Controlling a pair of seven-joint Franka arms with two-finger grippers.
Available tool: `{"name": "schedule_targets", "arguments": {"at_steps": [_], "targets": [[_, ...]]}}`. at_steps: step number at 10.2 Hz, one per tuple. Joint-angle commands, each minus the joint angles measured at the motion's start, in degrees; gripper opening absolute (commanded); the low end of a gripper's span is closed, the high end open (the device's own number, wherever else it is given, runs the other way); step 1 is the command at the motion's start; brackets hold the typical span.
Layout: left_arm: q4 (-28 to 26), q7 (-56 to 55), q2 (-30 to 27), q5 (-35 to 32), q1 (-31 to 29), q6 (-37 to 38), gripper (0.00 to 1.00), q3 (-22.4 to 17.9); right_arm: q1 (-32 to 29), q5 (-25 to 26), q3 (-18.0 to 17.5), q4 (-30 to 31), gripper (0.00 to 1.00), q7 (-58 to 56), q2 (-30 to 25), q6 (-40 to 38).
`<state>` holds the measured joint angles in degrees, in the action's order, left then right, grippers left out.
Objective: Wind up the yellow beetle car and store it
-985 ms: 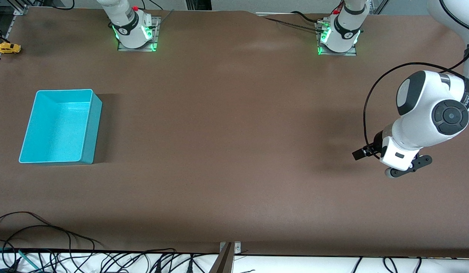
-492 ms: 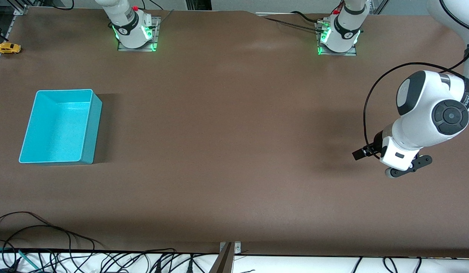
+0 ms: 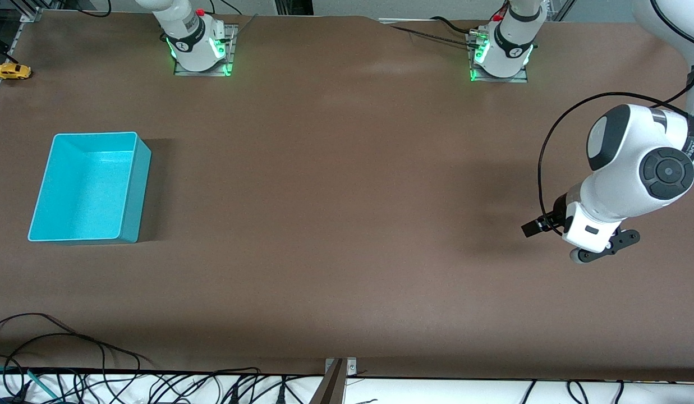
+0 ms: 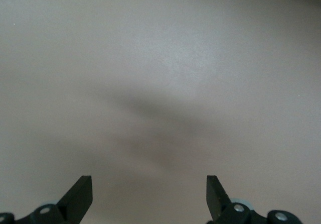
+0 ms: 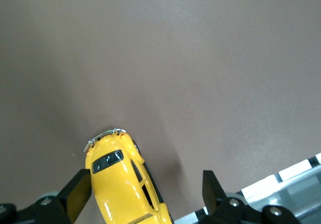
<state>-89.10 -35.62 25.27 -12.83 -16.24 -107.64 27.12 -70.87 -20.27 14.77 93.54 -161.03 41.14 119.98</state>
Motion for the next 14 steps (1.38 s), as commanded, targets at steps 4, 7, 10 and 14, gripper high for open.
{"name": "schedule_targets", "arguments": {"at_steps": [4,7,10,14], "targets": [[0.7,1.0,-0.6,0.7,0.0,1.4,1.00,-0.1,-2.7,-4.2,-0.5,-5.1,0.73,-14.8,3.7,-3.4],[0.8,1.0,-0.6,0.7,0.0,1.4,1.00,-0.1,-2.8,-4.2,-1.2,-6.5,0.59,-14.8,5.2,-3.8],[0.7,1.0,-0.5,0.7,0.0,1.4,1.00,-0.1,-2.7,-4.2,-1.2,-7.5,0.05,-14.9,5.4,-5.4],[0.7,1.0,-0.5,0.7,0.0,1.4,1.00,-0.1,-1.7,-4.2,-1.3,-7.3,0.00,-14.8,2.9,-9.0]]}}
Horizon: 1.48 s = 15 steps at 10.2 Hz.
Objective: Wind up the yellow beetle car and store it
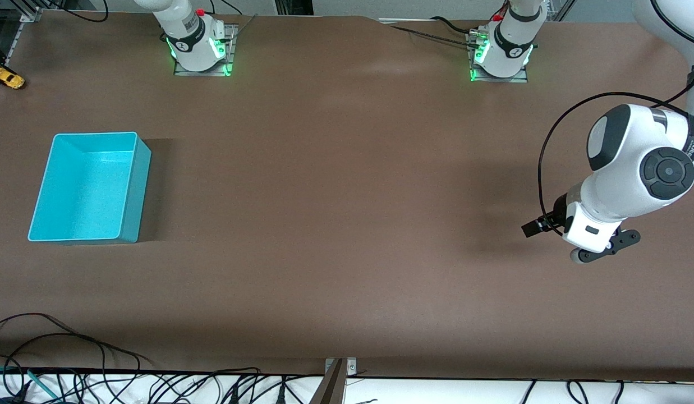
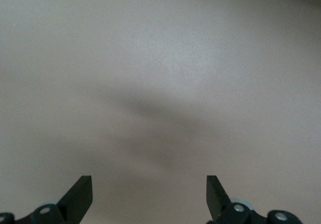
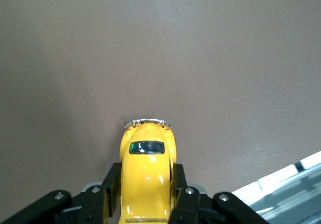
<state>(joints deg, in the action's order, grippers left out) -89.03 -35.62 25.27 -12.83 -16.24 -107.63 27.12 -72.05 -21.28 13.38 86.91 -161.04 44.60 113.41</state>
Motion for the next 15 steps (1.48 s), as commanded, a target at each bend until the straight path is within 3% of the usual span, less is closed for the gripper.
{"name": "schedule_targets", "arguments": {"at_steps": [1,8,12,15], "targets": [[0.6,1.0,-0.5,0.7,0.0,1.4,1.00,-0.1,0.2,-3.2,0.1,0.1,0.00,-14.7,-2.1,-3.2],[0.7,1.0,-0.6,0.7,0.0,1.4,1.00,-0.1,9.1,-2.3,0.4,1.8,0.00,-12.5,-10.5,-8.8],[0.7,1.0,-0.5,0.7,0.0,1.4,1.00,-0.1,13.9,-2.2,-0.1,-0.5,0.00,0.1,-14.7,-12.8],[0.7,1.0,-0.5,0.7,0.0,1.4,1.00,-0.1,14.7,-2.3,-4.9,-2.4,0.00,18.2,-15.4,-11.9]]}}
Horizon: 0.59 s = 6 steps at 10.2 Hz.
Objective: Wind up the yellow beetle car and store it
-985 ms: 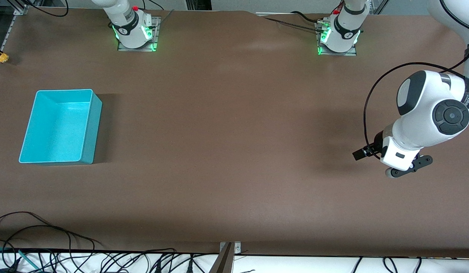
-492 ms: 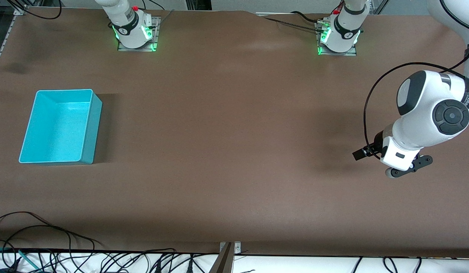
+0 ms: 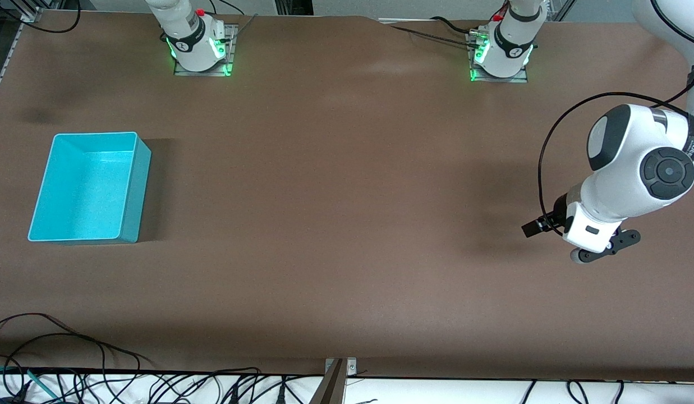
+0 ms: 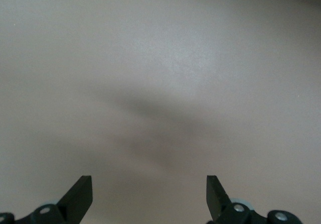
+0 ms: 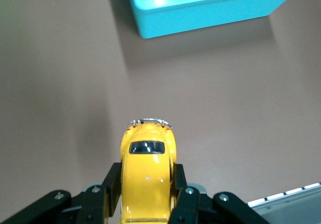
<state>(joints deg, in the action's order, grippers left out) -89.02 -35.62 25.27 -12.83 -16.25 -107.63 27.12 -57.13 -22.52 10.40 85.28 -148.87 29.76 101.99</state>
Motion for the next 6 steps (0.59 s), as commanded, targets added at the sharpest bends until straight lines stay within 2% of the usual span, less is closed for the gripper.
{"name": "schedule_targets", "arguments": {"at_steps": [1,4,6], "targets": [[0.7,1.0,-0.5,0.7,0.0,1.4,1.00,-0.1,-0.3,-1.0,-4.5,-0.8,0.00,11.7,-1.4,0.4],[0.7,1.0,-0.6,0.7,0.0,1.4,1.00,-0.1,0.3,-0.7,-12.0,-0.7,0.00,25.6,-3.9,5.0],[0.7,1.0,-0.5,0.7,0.0,1.4,1.00,-0.1,4.8,1.2,-12.7,-0.8,0.00,37.4,-5.1,6.6]]}}
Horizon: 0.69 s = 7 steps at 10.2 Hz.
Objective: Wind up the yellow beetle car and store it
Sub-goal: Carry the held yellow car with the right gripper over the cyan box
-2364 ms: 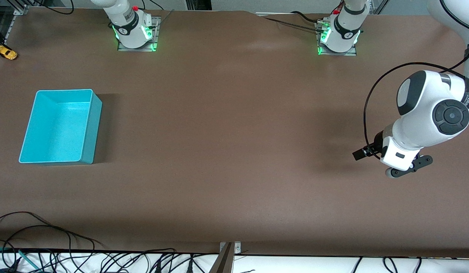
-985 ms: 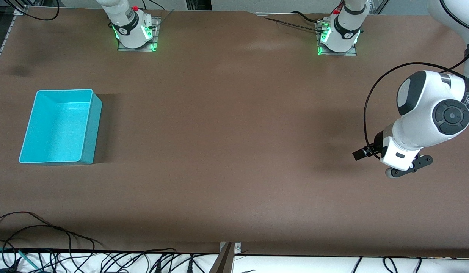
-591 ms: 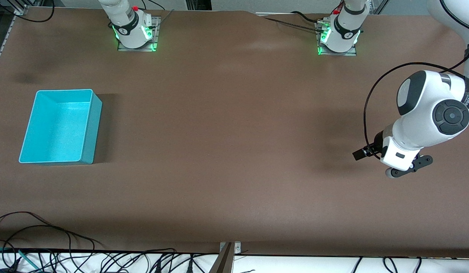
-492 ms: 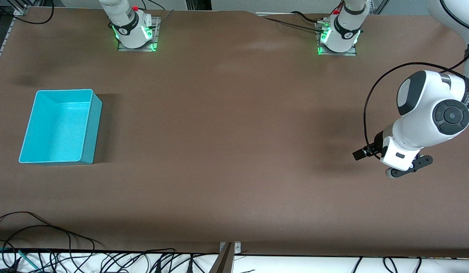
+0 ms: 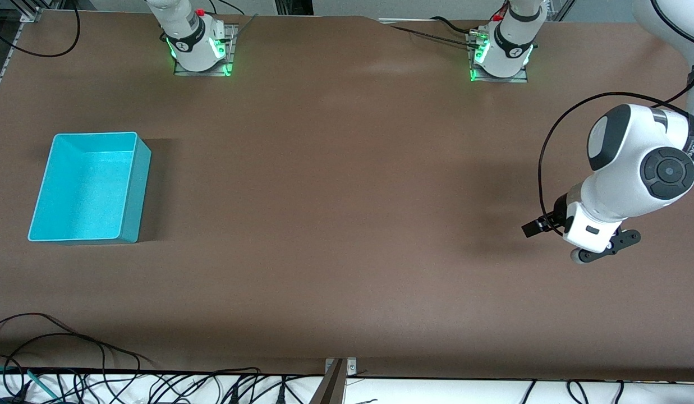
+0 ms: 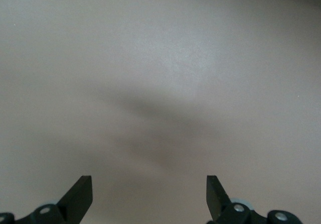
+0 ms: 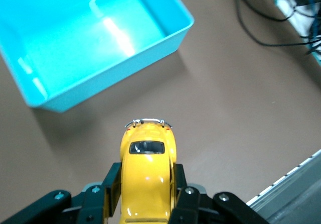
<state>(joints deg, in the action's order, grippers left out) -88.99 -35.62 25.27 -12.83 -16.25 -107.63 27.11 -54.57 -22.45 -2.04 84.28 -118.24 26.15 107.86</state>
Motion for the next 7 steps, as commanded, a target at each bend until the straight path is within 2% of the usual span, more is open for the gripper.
{"name": "schedule_targets", "arguments": {"at_steps": [1,3,6,7], "targets": [[0.7,1.0,-0.5,0.6,0.0,1.4,1.00,-0.1,4.7,1.3,-0.2,0.2,0.00,12.5,-2.2,1.6],[0.7,1.0,-0.5,0.6,0.0,1.4,1.00,-0.1,9.7,2.3,-0.4,0.2,0.00,20.7,-2.5,3.2],[0.7,1.0,-0.5,0.6,0.0,1.4,1.00,-0.1,23.1,3.0,-0.4,0.2,0.00,29.1,-3.0,4.8],[0.7,1.0,-0.5,0.6,0.0,1.4,1.00,-0.1,27.3,5.3,-0.8,0.2,0.00,34.2,-3.1,5.2]]}}
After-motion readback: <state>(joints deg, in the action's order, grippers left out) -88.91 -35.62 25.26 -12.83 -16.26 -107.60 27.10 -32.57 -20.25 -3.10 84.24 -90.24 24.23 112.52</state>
